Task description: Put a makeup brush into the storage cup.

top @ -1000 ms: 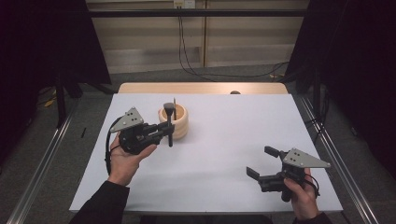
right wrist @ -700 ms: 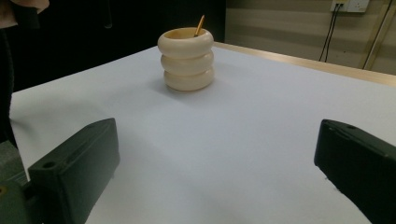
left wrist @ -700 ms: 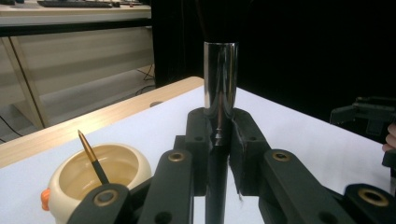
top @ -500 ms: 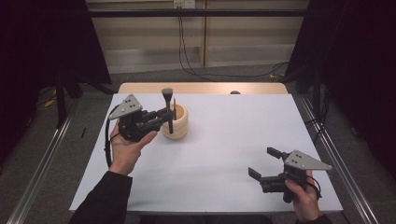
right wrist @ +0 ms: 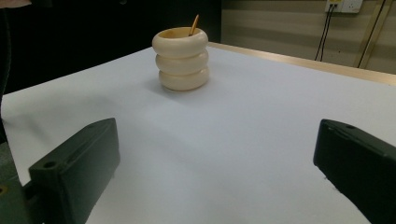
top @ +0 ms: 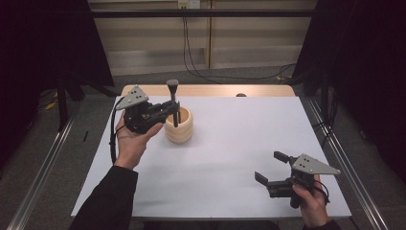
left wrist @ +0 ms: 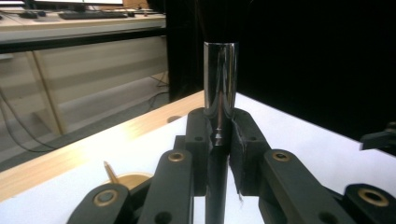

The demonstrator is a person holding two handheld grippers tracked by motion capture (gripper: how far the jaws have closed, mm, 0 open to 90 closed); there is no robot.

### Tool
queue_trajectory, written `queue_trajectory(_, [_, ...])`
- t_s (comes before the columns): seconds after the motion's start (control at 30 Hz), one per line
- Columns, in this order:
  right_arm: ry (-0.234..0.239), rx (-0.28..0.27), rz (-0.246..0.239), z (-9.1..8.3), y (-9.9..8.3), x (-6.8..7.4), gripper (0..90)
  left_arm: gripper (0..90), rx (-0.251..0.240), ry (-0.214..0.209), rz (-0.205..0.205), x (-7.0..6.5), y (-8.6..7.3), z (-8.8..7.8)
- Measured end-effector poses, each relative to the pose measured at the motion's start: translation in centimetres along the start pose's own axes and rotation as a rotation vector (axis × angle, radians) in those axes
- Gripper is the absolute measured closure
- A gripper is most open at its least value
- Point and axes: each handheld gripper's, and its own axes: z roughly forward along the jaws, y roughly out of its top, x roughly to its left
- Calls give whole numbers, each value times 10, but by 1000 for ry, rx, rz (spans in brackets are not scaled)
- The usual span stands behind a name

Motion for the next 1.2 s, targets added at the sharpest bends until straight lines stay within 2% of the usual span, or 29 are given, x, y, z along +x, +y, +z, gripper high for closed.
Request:
queue_trajectory(0.1, [1,-4,-5,0,0,0,0,792,5,26,-4,3,0,2])
queue_trajectory(0.17, [2,0,-7,0,-1,0,0,792,5,33,-1,7,1,4])
queue_trajectory(0.2, [1,0,-4,0,-1,0,0,792,-3,23,-6,9,1,5])
queue_trajectory(0.27, [6,0,-6,0,-2,0,0,792,1,45,-12,12,2,7])
queue_trajectory(0.37, [11,1,-6,2,-2,0,0,792,-2,47,-14,17,3,12])
queue_trajectory(0.5, [14,10,-16,2,-3,1,0,792,8,74,6,22,4,17])
queue_trajectory(0.53, [13,7,-17,2,-3,1,0,792,13,65,-2,25,4,18])
queue_trajectory(0.57, [10,9,-21,2,-3,1,0,792,21,82,0,26,3,20])
queue_trajectory(0.63, [19,14,-21,2,-3,0,0,792,18,76,-8,29,2,23])
queue_trajectory(0.77, [15,8,-17,2,-4,-1,0,793,27,105,-11,35,1,27])
queue_trajectory(0.8, [13,7,-13,2,-4,-1,0,792,16,102,-18,36,0,29])
queue_trajectory(0.83, [13,5,-12,2,-4,-1,0,792,27,120,-8,37,-1,30])
queue_trajectory(0.87, [14,6,-9,2,-4,-1,0,793,18,114,-32,39,-2,32])
queue_trajectory(0.93, [19,8,-6,2,-4,0,0,792,36,133,-31,40,-5,36])
queue_trajectory(0.97, [14,10,-14,2,-4,0,0,792,37,128,-30,41,-6,38])
queue_trajectory(1.0, [28,11,-14,2,-4,0,0,793,29,133,-36,41,-7,40])
queue_trajectory(1.2, [30,11,-14,4,-5,2,0,792,57,130,-24,44,-13,51])
